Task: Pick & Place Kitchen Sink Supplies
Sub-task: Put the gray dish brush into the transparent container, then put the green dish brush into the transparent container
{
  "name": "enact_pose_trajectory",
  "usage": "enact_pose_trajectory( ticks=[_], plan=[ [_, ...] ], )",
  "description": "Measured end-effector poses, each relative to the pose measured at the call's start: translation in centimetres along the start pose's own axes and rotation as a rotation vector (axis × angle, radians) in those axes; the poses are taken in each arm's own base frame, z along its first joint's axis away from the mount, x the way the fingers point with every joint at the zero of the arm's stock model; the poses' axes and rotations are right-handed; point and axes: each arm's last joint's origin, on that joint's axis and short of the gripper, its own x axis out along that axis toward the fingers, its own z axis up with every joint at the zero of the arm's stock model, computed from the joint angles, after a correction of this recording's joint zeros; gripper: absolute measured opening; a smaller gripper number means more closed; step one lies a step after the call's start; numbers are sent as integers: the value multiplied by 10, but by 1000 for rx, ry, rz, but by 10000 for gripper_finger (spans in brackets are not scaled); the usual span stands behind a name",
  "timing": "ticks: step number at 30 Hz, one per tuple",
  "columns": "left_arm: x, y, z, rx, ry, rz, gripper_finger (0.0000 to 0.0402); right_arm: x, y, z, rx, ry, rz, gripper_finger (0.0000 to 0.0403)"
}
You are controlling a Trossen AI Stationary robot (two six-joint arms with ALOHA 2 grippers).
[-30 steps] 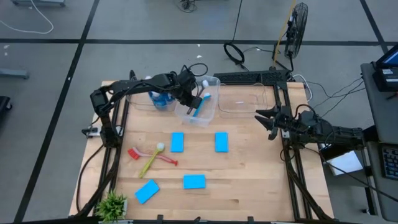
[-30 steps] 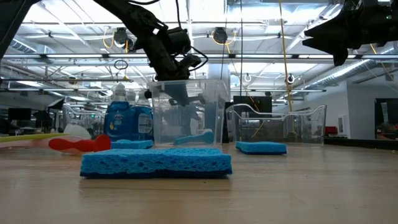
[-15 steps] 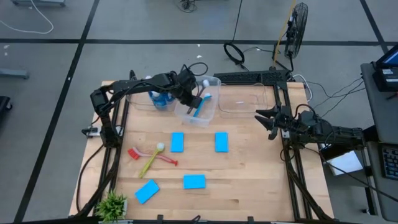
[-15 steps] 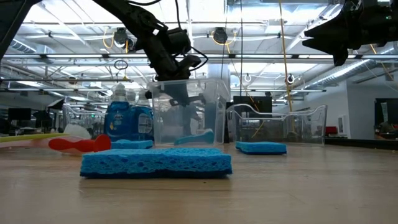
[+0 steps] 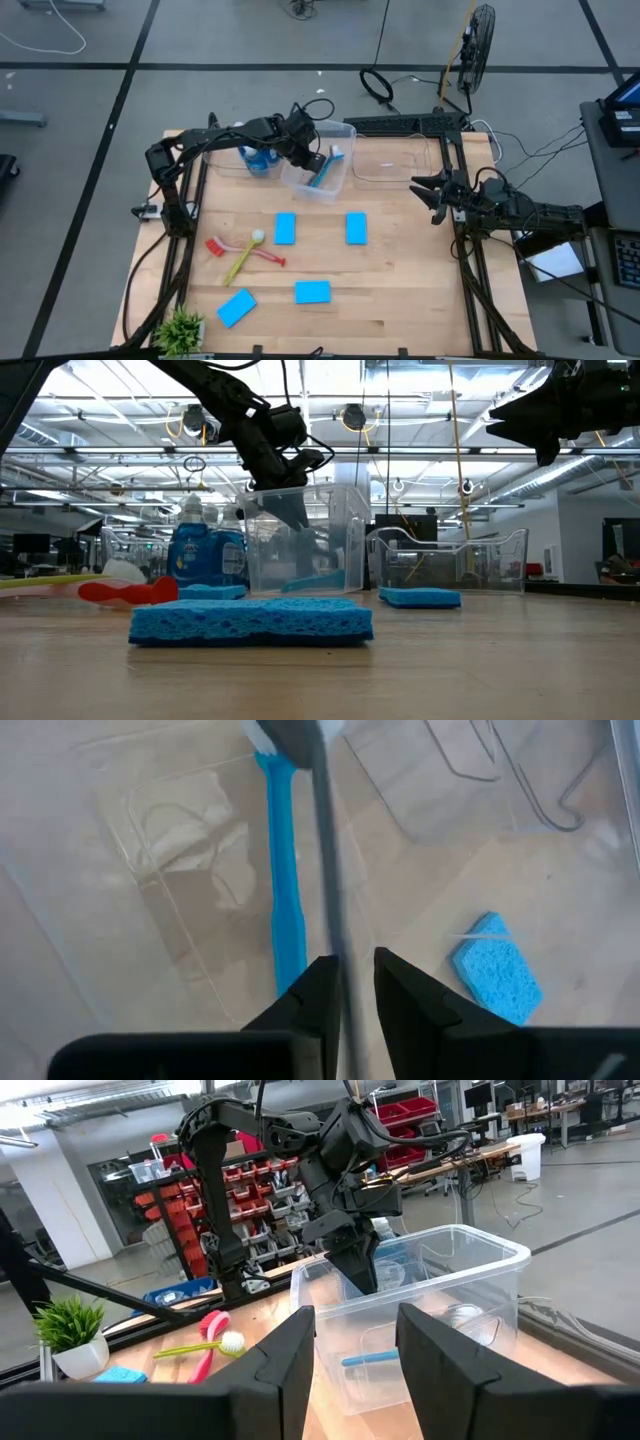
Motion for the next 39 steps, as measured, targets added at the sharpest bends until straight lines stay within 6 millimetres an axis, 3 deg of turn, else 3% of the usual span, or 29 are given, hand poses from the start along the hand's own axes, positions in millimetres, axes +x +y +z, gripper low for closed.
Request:
enact_pose_trajectory(
  ticks=[10, 19, 26, 33, 39],
  plan=[
    [-7, -5, 3, 2, 6, -2, 73, 0, 0, 0, 14, 0, 0, 130],
    [-40, -33, 26, 48, -66, -75, 74, 0, 0, 0, 14, 0, 0, 130],
    [-68, -60, 28, 120, -52, -86, 74, 0, 0, 0, 14, 0, 0, 130],
    [-93, -86, 7, 165, -61, 19, 74, 0, 0, 0, 14, 0, 0, 130],
    [-124, -109, -37, 201, -90, 214, 74, 0, 0, 0, 14, 0, 0, 130]
  ],
)
